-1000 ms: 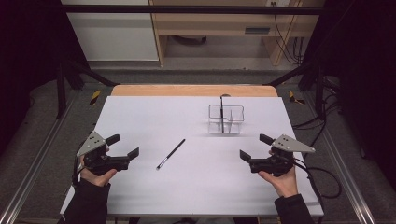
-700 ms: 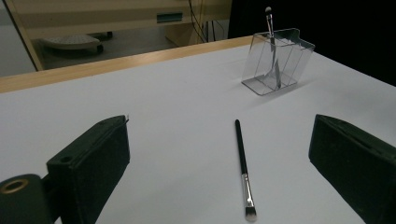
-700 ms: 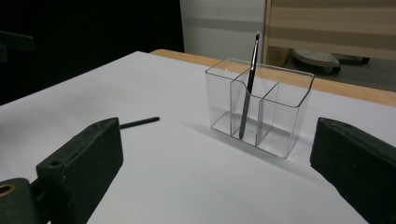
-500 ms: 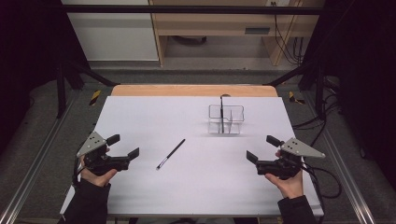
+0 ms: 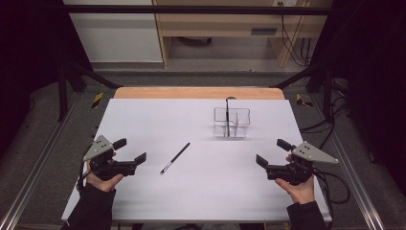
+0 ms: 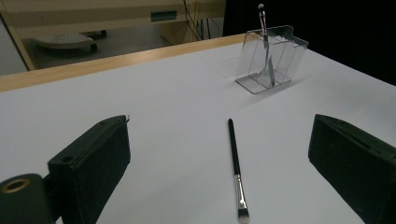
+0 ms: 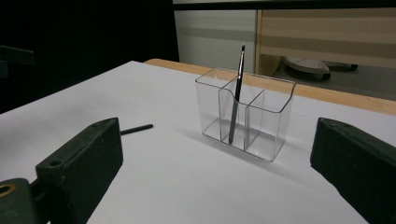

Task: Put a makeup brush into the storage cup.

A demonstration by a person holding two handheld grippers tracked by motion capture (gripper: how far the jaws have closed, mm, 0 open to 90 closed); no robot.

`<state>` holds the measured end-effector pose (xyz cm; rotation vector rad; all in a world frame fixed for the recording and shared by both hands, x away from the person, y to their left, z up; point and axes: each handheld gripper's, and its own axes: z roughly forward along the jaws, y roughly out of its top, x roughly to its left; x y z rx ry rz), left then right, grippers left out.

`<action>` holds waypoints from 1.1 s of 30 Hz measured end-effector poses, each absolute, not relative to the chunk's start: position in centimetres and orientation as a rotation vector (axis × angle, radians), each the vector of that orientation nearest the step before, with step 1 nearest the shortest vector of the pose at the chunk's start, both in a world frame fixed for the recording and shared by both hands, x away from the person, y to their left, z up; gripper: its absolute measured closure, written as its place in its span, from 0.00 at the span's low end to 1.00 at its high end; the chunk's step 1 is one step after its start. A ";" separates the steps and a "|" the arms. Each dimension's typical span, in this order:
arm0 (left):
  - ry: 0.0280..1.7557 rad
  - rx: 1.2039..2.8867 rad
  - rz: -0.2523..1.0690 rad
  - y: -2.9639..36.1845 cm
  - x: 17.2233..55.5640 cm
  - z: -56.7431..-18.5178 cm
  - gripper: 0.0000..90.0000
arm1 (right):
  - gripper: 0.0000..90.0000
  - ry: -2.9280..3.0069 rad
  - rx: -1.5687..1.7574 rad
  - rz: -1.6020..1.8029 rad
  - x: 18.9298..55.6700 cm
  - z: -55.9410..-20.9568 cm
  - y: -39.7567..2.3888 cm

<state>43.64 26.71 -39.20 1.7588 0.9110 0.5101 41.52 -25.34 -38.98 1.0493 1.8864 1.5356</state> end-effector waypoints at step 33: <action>0.851 2.005 0.455 20.8 46.4 -38.4 0.06 | 0.04 1.946 1.026 1.497 42.3 -39.2 -23.4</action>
